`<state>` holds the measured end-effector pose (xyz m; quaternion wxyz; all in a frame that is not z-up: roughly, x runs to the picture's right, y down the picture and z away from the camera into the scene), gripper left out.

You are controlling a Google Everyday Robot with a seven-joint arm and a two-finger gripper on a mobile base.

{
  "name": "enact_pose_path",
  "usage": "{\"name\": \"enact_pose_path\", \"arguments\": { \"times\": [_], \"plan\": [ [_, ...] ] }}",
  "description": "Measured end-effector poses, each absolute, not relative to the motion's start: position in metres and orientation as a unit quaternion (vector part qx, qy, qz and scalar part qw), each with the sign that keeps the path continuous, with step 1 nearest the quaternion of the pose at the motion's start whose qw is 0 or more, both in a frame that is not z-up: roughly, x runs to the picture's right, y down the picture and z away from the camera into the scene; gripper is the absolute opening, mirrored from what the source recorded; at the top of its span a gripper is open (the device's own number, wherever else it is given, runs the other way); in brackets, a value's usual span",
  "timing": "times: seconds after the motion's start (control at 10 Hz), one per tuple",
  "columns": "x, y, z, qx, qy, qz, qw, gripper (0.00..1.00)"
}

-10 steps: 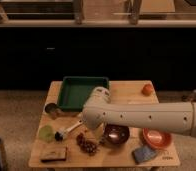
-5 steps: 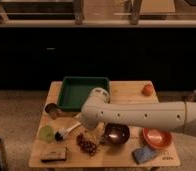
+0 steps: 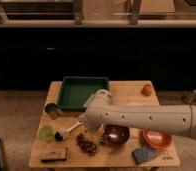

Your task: Place grapes in tray

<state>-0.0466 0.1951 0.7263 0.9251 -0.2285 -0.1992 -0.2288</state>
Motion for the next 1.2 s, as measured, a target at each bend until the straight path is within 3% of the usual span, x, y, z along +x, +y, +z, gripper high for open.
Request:
{"name": "enact_pose_path", "arguments": {
  "times": [1.2],
  "plan": [
    [-0.049, 0.265, 0.742, -0.261, -0.204, -0.079, 0.94, 0.8]
  ]
}}
